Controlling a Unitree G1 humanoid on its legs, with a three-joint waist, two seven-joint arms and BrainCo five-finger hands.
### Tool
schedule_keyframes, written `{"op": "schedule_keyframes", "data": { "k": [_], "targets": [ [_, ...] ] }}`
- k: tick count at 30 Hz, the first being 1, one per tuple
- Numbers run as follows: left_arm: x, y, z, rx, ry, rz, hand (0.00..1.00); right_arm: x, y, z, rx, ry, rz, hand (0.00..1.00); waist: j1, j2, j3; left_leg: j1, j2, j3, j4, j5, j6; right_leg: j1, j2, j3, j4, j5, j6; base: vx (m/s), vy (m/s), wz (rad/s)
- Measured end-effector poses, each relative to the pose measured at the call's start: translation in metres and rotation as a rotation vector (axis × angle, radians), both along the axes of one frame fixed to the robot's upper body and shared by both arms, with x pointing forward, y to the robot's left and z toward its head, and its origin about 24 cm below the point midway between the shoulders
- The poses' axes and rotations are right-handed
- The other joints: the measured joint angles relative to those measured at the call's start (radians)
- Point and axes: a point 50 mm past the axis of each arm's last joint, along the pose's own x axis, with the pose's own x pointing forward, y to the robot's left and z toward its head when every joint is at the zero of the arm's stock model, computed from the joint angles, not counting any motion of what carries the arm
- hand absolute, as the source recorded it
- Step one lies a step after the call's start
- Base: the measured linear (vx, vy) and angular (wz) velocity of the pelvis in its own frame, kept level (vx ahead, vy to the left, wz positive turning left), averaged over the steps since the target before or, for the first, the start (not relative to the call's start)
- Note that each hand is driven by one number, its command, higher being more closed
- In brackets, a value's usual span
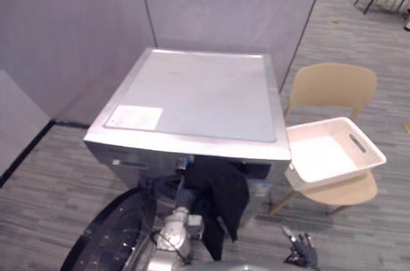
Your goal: Pick up the laundry basket with both hands and put the clothes into the washing machine.
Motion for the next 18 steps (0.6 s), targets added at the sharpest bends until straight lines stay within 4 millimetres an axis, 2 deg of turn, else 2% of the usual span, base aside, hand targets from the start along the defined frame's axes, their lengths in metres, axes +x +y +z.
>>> {"op": "schedule_keyframes", "data": {
  "k": [3,4,5,8,10,12,14,15,16,17,18],
  "targets": [
    [0.000,0.001,0.000,0.001,0.000,0.002,1.00,0.000,0.000,0.000,0.003,0.001,-0.002,0.00,0.000,-0.006,0.023,-0.018,0.006,-0.019,0.106,0.000,0.000,0.037,-0.011,-0.019,-0.001,0.000,0.000,0.04,-0.035,0.24],
    [0.000,0.001,0.000,0.001,0.001,0.007,1.00,-0.002,0.000,-0.001,0.009,0.005,-0.011,0.00,0.000,-0.005,0.030,-0.060,0.010,-0.036,0.212,0.000,0.000,0.052,-0.017,-0.029,-0.001,0.000,0.000,-0.03,-0.003,0.03],
    [0.001,0.003,0.001,0.001,-0.003,0.013,1.00,-0.002,0.000,-0.001,0.011,0.007,-0.011,0.00,0.002,0.004,0.044,-0.119,0.025,-0.059,0.345,0.004,-0.006,0.061,-0.015,-0.031,-0.001,-0.001,-0.001,-0.04,0.015,-0.07],
    [0.002,0.006,0.003,0.002,-0.012,0.028,1.00,-0.002,0.002,-0.003,0.018,0.012,-0.001,0.00,0.006,0.012,0.057,-0.181,0.027,-0.060,0.463,0.034,-0.006,0.068,-0.032,-0.006,-0.008,-0.016,-0.023,-0.01,0.072,-0.26],
    [0.003,0.008,0.005,0.002,-0.025,0.037,1.00,-0.003,0.008,-0.007,0.035,0.037,0.022,0.00,0.011,0.014,0.061,-0.217,0.064,-0.063,0.483,-0.004,0.042,0.036,-0.041,0.018,0.013,-0.023,-0.020,-0.02,0.090,-0.30],
    [0.003,0.007,0.005,0.001,-0.025,0.032,1.00,-0.005,0.011,-0.008,0.043,0.045,0.027,0.00,0.005,0.001,0.069,-0.216,0.084,-0.079,0.417,-0.003,0.043,0.007,-0.061,0.029,0.048,-0.038,0.004,-0.04,0.130,-0.13],
    [0.003,0.003,0.007,-0.004,-0.030,0.015,1.00,-0.004,0.009,-0.007,0.038,0.041,0.028,0.00,-0.003,-0.002,0.071,-0.200,0.085,-0.088,0.303,0.023,0.049,-0.046,-0.087,0.037,0.110,-0.071,0.037,-0.04,0.267,0.00],
    [0.004,0.000,0.009,-0.020,-0.040,-0.002,1.00,-0.004,0.009,-0.007,0.036,0.041,0.029,0.00,-0.008,0.001,0.079,-0.186,0.075,-0.077,0.248,-0.011,-0.020,-0.100,-0.107,0.048,0.180,-0.108,0.076,-0.05,0.330,0.02],
    [0.005,-0.002,0.011,-0.028,-0.050,-0.011,1.00,-0.001,0.010,-0.007,0.037,0.032,0.032,0.00,-0.011,0.002,0.086,-0.184,0.073,-0.058,0.234,-0.044,-0.044,-0.121,-0.113,0.054,0.203,-0.118,0.091,-0.05,0.360,-0.04],
    [0.009,-0.004,0.017,-0.043,-0.079,-0.022,1.00,0.008,0.009,-0.004,0.033,0.006,0.038,0.00,-0.011,0.002,0.106,-0.193,0.064,-0.034,0.235,-0.090,-0.049,-0.160,-0.123,0.072,0.253,-0.131,0.111,-0.09,0.328,-0.34],
    [0.016,-0.002,0.025,-0.037,-0.124,-0.028,1.00,0.020,0.012,-0.001,0.031,-0.024,0.064,0.00,0.005,-0.035,0.136,-0.240,0.045,-0.008,0.293,-0.111,-0.026,-0.230,-0.133,0.106,0.327,-0.135,0.118,-0.15,0.343,-0.32]
  ]
}}
